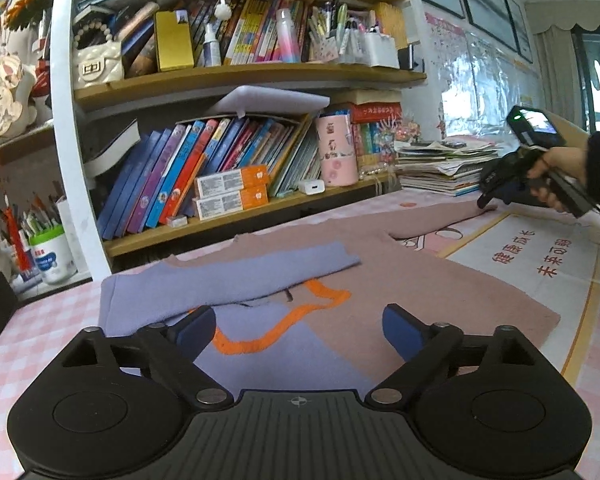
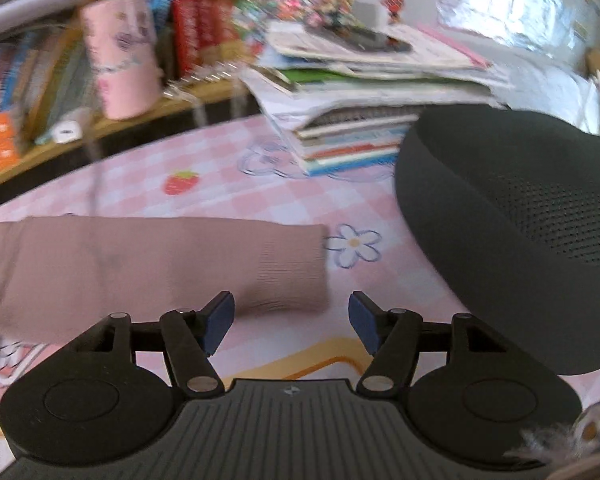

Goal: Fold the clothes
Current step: 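Release the lavender sleeve and move the right gripper to the pink sleeve, then grasp the pink sleeve cuff with the right gripper and fold it across, then release the pink sleeve and grasp the lavender side edge with the left gripper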

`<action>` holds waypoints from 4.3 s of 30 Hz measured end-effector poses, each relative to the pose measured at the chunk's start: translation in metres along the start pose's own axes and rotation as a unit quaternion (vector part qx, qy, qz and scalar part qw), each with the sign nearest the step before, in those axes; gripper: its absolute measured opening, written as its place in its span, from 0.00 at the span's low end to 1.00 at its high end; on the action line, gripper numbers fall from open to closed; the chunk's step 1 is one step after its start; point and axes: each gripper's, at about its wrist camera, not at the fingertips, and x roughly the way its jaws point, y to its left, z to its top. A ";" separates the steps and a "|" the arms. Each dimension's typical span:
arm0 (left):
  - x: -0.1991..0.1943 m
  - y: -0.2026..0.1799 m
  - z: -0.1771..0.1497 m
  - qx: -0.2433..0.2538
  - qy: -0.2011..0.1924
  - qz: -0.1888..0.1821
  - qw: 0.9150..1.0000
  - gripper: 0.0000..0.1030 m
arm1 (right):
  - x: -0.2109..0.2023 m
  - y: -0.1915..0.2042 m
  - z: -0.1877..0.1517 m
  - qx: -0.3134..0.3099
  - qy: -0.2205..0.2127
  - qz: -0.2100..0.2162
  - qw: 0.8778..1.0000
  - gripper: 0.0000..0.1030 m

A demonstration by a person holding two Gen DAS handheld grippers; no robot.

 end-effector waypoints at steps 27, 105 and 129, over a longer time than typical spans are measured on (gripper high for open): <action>0.008 0.002 -0.001 -0.013 0.021 0.001 1.000 0.97 | -0.073 0.098 0.041 -0.062 -0.031 0.241 0.968 0.10; -0.088 0.058 -0.037 -0.181 0.160 0.199 0.950 0.45 | -0.160 0.076 -0.178 -0.118 0.015 0.338 0.934 0.35; -0.068 0.052 -0.041 -0.208 0.160 0.156 0.952 0.46 | -0.142 0.102 -0.170 -0.049 0.050 0.421 0.904 0.21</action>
